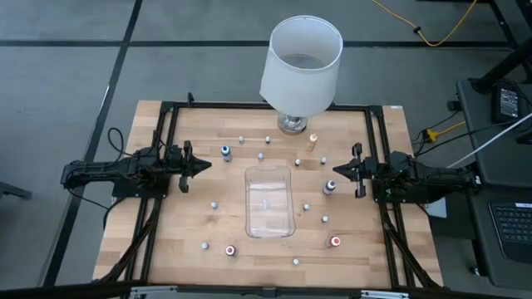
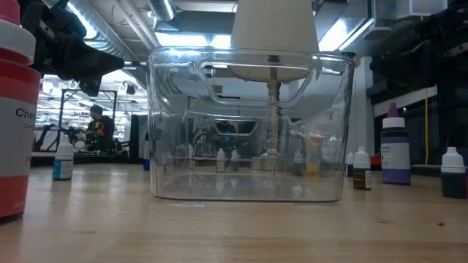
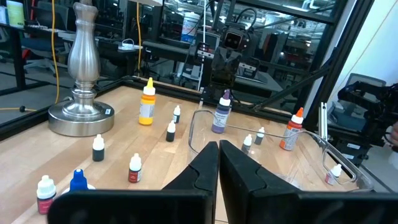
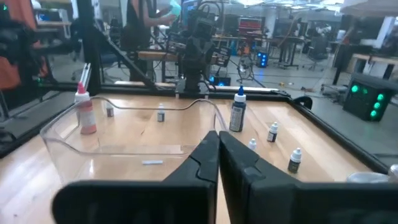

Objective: Pick & Place food coloring
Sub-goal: Put the bottom left small blue food coloring bottle into the transparent bin

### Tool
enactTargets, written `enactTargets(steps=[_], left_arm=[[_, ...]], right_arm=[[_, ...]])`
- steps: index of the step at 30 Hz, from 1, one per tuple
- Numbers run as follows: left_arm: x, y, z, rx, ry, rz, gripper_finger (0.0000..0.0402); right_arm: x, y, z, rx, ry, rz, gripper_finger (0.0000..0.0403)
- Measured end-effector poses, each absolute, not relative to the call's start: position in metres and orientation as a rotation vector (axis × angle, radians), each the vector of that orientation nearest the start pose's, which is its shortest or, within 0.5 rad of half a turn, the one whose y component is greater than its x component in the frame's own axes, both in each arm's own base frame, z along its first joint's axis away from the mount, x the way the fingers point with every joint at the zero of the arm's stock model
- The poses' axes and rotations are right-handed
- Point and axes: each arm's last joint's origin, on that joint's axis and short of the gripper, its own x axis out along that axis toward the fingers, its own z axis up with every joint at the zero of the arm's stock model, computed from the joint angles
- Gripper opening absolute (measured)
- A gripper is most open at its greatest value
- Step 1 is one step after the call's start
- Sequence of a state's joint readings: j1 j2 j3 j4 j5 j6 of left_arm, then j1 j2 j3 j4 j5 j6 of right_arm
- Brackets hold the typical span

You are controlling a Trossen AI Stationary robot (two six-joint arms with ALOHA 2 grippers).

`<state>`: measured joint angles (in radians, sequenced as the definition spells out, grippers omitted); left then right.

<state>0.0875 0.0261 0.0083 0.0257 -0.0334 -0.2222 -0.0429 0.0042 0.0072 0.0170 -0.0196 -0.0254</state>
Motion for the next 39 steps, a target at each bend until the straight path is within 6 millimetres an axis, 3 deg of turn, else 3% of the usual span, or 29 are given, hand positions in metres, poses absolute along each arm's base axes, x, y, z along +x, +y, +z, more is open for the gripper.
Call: enactTargets(steps=[7, 15, 24, 30, 33, 36, 39], left_arm=[[0.098, 0.01, 0.167, -0.222, -0.021, 0.119, 0.0011], [0.098, 0.01, 0.167, -0.222, -0.022, 0.119, 0.0013], [0.098, 0.011, 0.169, -0.225, -0.054, 0.179, 0.001], [0.097, 0.012, 0.177, -0.443, -0.157, 0.186, 0.0012], [0.094, 0.009, 0.193, -0.452, -0.172, 0.09, 0.0011], [0.085, 0.007, 0.226, -0.484, -0.141, 0.05, 0.0011], [0.074, 0.005, 0.266, -0.488, 0.008, 0.083, 0.0011]], right_arm=[[0.097, -0.004, 0.167, 0.183, -0.023, -0.022, 0.0016], [0.097, -0.003, 0.17, 0.301, -0.05, -0.008, 0.0016], [0.097, -0.002, 0.175, 0.3, -0.098, 0.044, 0.0016], [0.096, -0.002, 0.183, 0.271, -0.18, 0.055, 0.0016], [0.095, -0.002, 0.186, 0.271, -0.205, 0.059, 0.0016], [0.095, -0.002, 0.188, 0.247, -0.22, 0.059, 0.0016], [0.093, -0.002, 0.196, 0.186, -0.232, 0.053, 0.0016]])
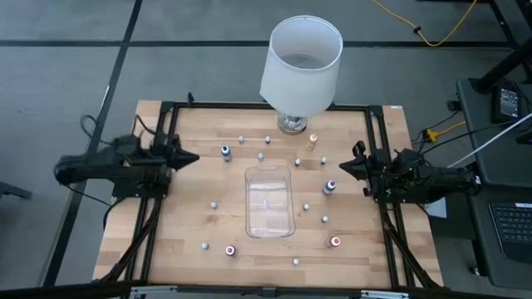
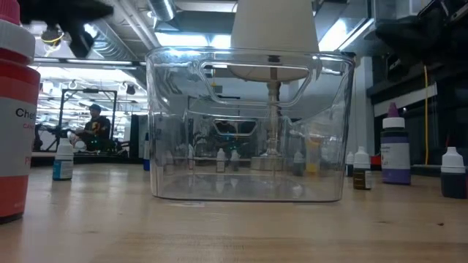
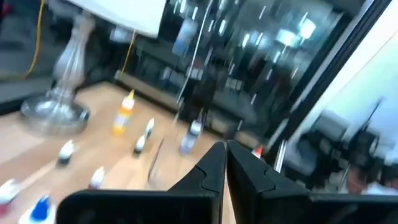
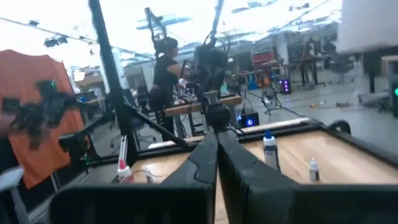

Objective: Pick & Place food coloring
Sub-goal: Put the bottom left small blue food coloring bottle into the transparent bin

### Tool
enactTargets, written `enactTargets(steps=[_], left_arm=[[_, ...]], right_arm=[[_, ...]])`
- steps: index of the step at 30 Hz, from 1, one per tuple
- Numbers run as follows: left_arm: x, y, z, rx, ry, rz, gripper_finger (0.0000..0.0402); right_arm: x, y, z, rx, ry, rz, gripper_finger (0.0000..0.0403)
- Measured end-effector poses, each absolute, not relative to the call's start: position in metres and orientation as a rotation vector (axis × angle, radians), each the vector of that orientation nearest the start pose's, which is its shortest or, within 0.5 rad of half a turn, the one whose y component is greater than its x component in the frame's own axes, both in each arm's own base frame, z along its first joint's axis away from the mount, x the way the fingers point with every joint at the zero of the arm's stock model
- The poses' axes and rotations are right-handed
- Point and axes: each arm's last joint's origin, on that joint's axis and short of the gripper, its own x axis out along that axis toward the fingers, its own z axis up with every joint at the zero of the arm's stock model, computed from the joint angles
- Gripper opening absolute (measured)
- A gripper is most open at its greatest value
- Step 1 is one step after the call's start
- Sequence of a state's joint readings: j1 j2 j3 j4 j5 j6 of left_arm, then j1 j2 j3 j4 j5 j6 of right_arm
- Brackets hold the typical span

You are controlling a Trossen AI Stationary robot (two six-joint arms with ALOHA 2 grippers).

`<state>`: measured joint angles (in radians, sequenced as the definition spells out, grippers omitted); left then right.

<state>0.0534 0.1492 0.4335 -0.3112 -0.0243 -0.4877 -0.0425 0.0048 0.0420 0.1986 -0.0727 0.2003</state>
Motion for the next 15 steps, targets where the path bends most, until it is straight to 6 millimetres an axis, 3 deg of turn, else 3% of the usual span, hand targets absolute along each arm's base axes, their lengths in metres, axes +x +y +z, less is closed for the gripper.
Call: enactTargets(steps=[3, 8, 11, 15], left_arm=[[0.071, 0.003, 0.312, -0.475, 0.181, 0.119, 0.001], [0.097, -0.002, 0.368, -0.438, 0.523, 0.117, 0.0011], [0.115, -0.006, 0.385, -0.446, 0.69, 0.12, 0.0013], [0.136, -0.011, 0.385, -0.472, 0.823, 0.121, 0.0024]], right_arm=[[0.088, -0.002, 0.213, 0.153, -0.273, 0.054, 0.0016], [0.077, -0.001, 0.242, 0.104, -0.319, 0.05, 0.0016], [0.07, -0.001, 0.255, 0.065, -0.321, 0.043, 0.0016], [0.064, -0.001, 0.266, 0.005, -0.315, 0.034, 0.0016]])
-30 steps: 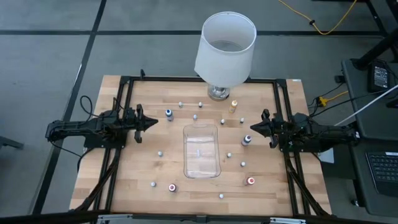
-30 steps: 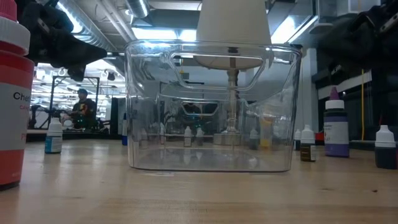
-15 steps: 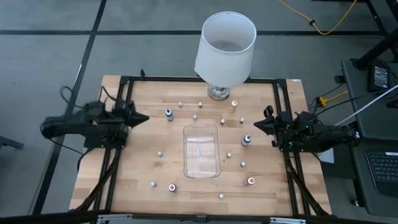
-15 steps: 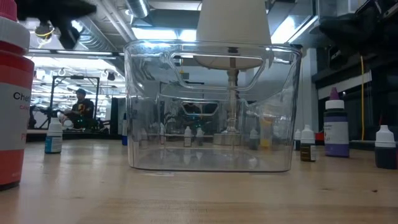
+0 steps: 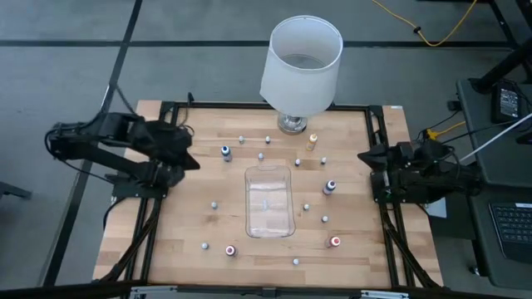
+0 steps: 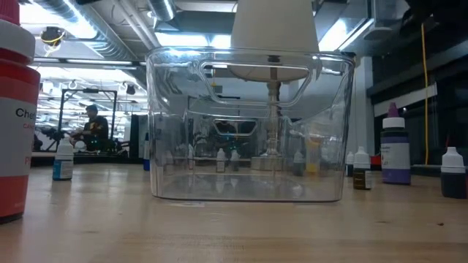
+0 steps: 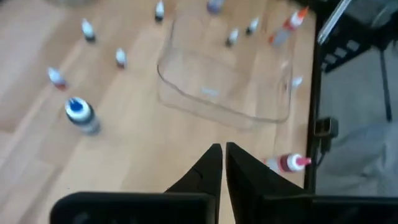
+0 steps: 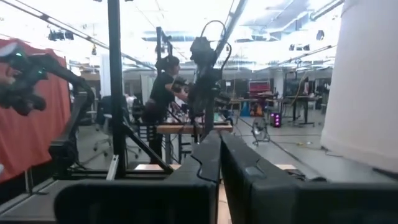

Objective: Pick & Place food coloring
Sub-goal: Put the bottom left small blue food coloring bottle into the transparent bin

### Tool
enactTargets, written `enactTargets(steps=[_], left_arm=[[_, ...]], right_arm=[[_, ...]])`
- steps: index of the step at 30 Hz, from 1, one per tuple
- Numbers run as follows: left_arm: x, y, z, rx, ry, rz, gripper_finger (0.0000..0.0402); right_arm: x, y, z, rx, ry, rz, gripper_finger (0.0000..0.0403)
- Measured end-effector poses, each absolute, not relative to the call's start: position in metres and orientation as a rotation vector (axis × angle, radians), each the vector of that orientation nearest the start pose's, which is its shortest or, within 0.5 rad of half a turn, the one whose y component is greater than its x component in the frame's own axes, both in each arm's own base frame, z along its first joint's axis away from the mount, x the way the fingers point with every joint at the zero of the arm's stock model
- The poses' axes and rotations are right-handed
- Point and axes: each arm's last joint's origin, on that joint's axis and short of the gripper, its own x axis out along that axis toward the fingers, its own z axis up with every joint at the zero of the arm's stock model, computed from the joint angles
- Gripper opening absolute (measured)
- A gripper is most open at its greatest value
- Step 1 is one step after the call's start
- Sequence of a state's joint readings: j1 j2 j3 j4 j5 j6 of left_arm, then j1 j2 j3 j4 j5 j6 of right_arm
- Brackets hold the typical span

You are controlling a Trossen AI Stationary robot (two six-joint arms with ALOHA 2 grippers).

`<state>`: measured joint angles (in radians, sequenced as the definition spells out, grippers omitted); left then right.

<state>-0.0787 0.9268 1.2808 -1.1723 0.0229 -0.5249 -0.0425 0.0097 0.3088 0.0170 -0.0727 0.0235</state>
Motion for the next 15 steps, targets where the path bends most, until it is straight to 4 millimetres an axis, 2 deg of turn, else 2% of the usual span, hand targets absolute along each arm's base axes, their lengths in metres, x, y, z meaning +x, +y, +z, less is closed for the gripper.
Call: enactTargets(steps=[3, 7, 11, 15], left_arm=[[0.146, -0.016, 0.38, -0.535, 0.873, 0.121, 0.0041], [0.16, -0.028, 0.358, -0.612, 0.997, 0.12, 0.0079], [0.173, -0.045, 0.323, -0.627, 1.104, 0.128, 0.013], [0.187, -0.06, 0.284, -0.649, 1.103, 0.168, 0.0182]], right_arm=[[0.062, -0.001, 0.269, -0.004, -0.325, 0.032, 0.0016], [0.062, -0.001, 0.269, -0.005, -0.32, 0.032, 0.0016], [0.063, -0.001, 0.266, -0.003, -0.287, 0.032, 0.0016], [0.064, -0.001, 0.262, -0.001, -0.249, 0.032, 0.0016]])
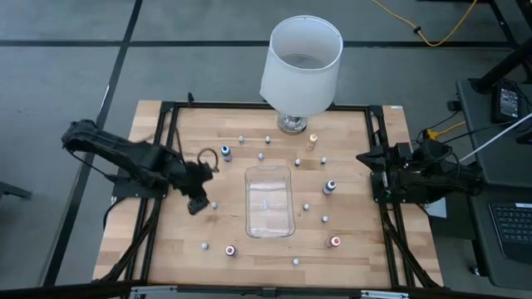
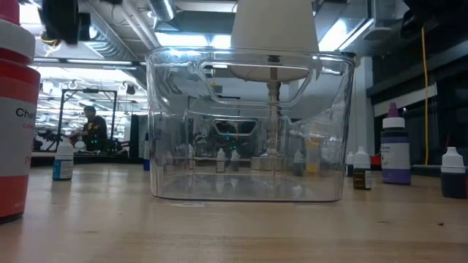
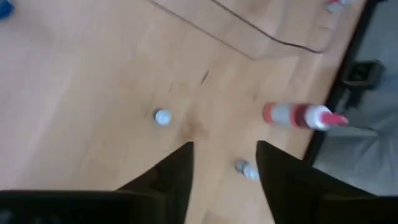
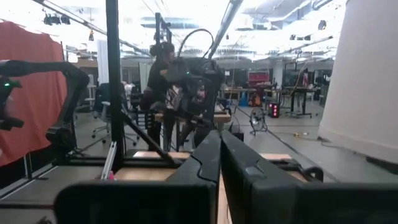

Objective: Pick & Place food coloring
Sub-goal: Put the bottom left small blue food coloring bottle into the transparent bin

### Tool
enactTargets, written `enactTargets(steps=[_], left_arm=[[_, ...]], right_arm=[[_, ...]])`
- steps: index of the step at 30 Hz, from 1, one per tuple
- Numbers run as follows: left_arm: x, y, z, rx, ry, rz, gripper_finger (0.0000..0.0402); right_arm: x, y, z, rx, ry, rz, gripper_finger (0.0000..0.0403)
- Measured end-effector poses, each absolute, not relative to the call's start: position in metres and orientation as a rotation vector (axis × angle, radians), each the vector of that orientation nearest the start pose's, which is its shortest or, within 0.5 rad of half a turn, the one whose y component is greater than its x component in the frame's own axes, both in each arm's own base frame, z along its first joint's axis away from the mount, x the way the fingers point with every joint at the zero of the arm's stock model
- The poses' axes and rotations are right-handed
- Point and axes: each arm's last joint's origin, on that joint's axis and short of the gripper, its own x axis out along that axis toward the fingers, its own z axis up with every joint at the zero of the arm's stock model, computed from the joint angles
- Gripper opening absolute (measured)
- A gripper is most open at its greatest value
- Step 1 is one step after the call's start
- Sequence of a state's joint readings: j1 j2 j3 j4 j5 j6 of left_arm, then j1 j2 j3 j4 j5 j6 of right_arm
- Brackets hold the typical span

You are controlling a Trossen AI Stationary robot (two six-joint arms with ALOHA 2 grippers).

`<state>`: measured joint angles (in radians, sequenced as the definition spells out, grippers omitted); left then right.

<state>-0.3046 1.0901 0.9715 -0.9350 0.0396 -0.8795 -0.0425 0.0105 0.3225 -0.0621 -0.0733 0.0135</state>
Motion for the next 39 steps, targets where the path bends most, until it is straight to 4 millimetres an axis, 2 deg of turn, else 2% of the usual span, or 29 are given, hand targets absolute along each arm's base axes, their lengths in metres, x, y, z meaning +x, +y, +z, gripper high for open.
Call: enactTargets(steps=[5, 8, 11, 16, 28, 34, 39], left_arm=[[0.2, -0.077, 0.24, -0.627, 1.096, 0.245, 0.0222], [0.202, -0.084, 0.217, -0.573, 1.157, 0.312, 0.023], [0.205, -0.087, 0.203, -0.507, 1.18, 0.373, 0.023], [0.212, -0.089, 0.187, -0.436, 1.193, 0.444, 0.023], [0.226, -0.097, 0.158, -0.335, 1.252, 0.452, 0.023], [0.227, -0.097, 0.153, -0.315, 1.262, 0.471, 0.0226], [0.227, -0.097, 0.153, -0.322, 1.271, 0.465, 0.0194]], right_arm=[[0.065, 0.001, 0.26, 0.002, -0.22, 0.074, 0.0016], [0.065, 0.001, 0.26, 0.001, -0.218, 0.094, 0.0016], [0.065, 0.001, 0.259, 0.001, -0.217, 0.095, 0.0016], [0.065, 0.001, 0.259, 0.004, -0.213, 0.095, 0.0016], [0.065, 0.001, 0.259, 0.031, -0.212, 0.098, 0.0016], [0.065, 0.001, 0.259, 0.056, -0.211, 0.1, 0.0016], [0.065, 0.001, 0.259, 0.055, -0.211, 0.1, 0.0016]])
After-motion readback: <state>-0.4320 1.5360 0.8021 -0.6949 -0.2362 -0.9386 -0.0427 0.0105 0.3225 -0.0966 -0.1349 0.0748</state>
